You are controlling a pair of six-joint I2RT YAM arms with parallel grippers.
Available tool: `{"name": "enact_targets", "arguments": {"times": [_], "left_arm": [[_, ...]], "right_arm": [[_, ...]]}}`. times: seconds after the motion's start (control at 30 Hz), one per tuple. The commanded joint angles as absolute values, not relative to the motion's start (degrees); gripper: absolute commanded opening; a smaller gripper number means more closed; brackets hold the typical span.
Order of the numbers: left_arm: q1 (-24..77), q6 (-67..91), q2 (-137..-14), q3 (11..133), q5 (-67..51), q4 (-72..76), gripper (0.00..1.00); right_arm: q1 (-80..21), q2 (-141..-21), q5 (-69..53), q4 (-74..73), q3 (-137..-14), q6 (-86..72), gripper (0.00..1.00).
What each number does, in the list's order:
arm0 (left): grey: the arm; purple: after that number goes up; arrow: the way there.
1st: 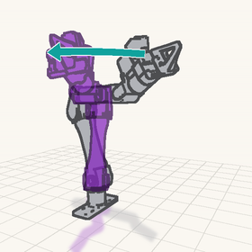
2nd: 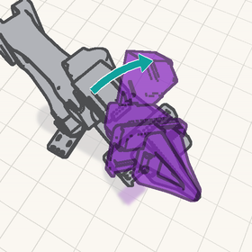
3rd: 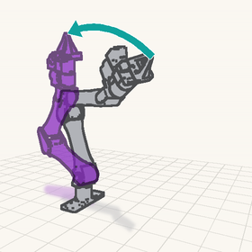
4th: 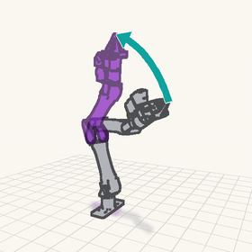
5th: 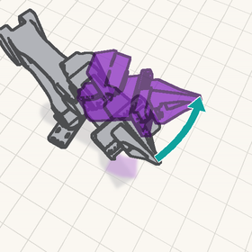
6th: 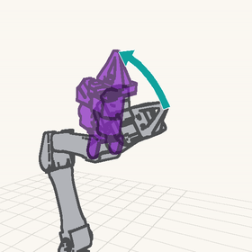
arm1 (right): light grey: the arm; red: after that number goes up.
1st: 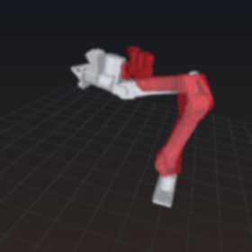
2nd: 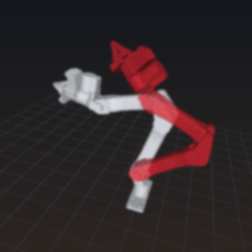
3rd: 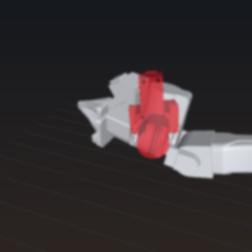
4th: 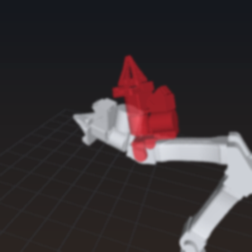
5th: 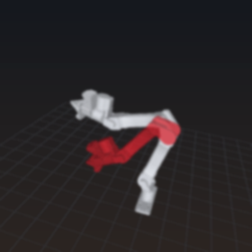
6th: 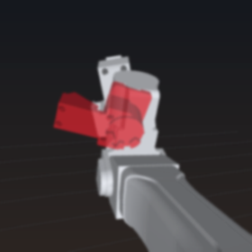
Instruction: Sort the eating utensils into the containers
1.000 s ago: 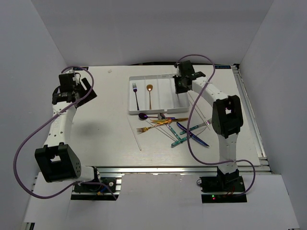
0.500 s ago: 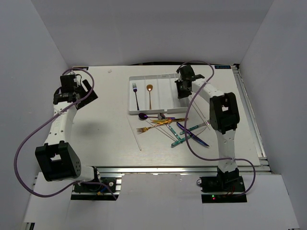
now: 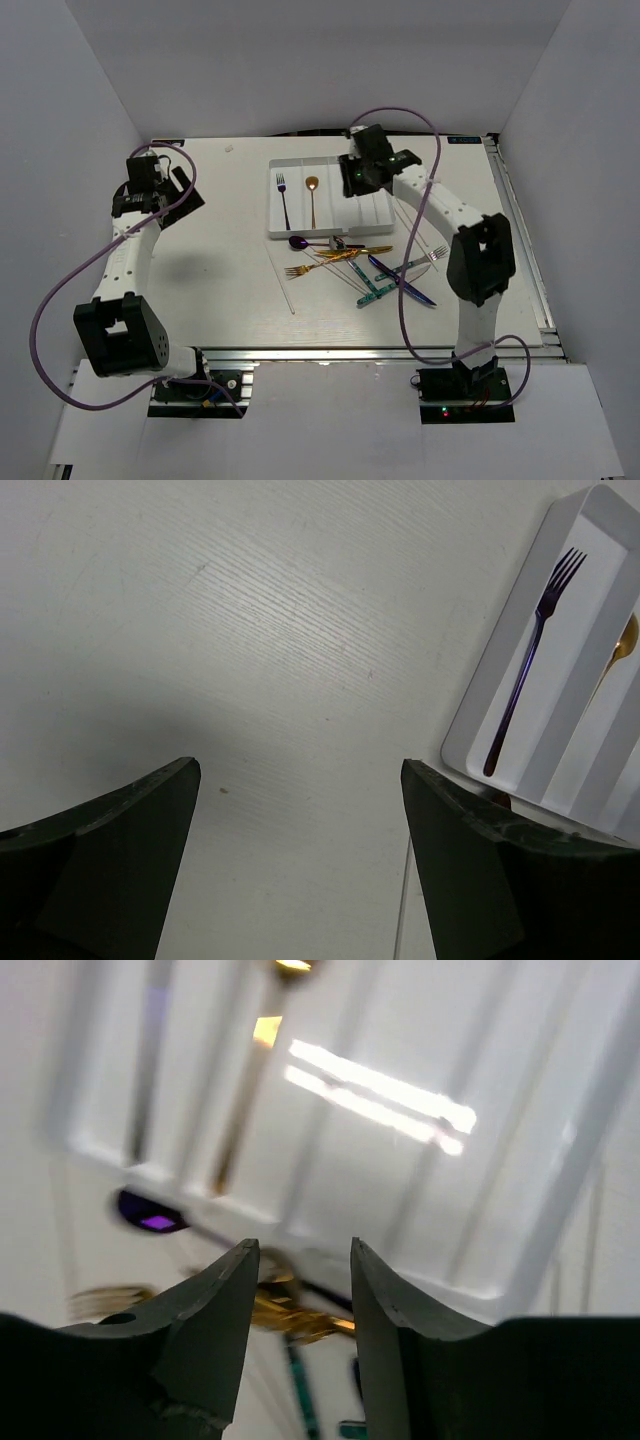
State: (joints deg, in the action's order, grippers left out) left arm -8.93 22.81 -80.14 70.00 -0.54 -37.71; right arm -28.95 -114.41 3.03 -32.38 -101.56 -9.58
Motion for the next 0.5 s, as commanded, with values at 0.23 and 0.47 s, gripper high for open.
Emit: {"name": "enact_targets", "arguments": {"times": [0.23, 0.47], "left_arm": [[-9.3, 22.8, -73.0, 67.6, 4.8, -37.5, 0.97], [-9.3, 22.9, -68.2, 65.0, 5.6, -38.3, 0.98]], "right_arm": [[-54.4, -108.4, 6.7, -28.3, -90.8, -13.2, 0.65], [-66.2, -113.8, 9.5, -26.7, -93.2, -14.0, 0.6]]}}
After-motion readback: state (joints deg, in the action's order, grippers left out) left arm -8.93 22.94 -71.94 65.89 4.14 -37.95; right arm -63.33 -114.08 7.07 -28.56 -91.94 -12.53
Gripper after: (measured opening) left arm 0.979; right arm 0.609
